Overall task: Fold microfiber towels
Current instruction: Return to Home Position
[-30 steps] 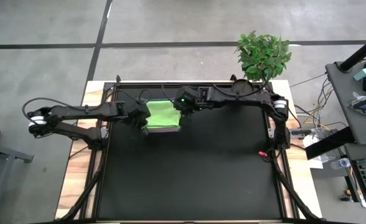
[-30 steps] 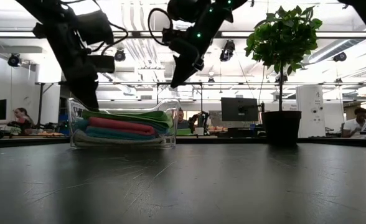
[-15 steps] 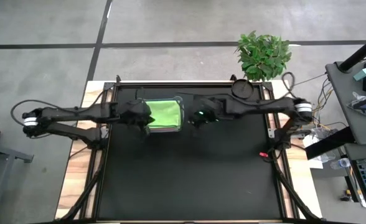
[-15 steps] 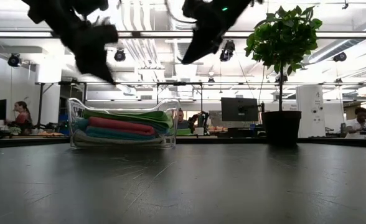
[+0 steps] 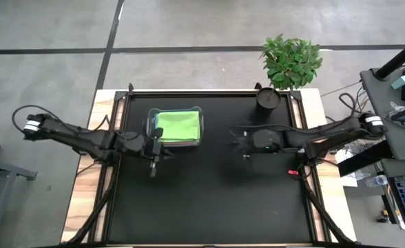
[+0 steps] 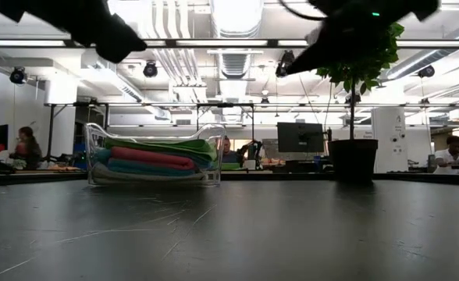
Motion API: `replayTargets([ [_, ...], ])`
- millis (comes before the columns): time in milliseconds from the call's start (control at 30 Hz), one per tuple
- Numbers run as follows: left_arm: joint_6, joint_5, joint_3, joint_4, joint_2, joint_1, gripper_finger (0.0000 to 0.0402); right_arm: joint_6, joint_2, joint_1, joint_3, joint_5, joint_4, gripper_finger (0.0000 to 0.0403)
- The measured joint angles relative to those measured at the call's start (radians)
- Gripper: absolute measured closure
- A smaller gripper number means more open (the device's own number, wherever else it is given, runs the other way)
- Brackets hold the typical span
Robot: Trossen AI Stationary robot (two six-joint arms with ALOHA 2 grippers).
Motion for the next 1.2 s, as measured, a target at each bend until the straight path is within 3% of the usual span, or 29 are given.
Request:
replayTargets([
  [100,0.009,-0.003,-0.052,0.044,-0.035,-0.001,0.0402,-0.01,-0.094,-0.003,-0.11,-0.086,0.087,0.0385],
  [400,0.092,-0.048,-0.137,0.096,-0.212,0.001,0.0402,-0.097,-0.329,-0.009,-0.307,-0.127,0.253,0.0385],
  [733,0.101,-0.048,-0.232,0.113,-0.44,0.001,0.0402,-0.106,-0.552,-0.009,-0.378,-0.148,0.192,0.0385],
  [967,0.099,-0.107,-0.339,0.176,-0.554,0.001,0.0402,-0.106,-0.695,-0.009,-0.451,-0.143,0.177,0.0385],
  [1200,0.098,-0.108,-0.412,0.18,-0.675,0.001,0.0402,-0.06,-0.848,-0.009,-0.467,-0.087,-0.004,0.0385],
])
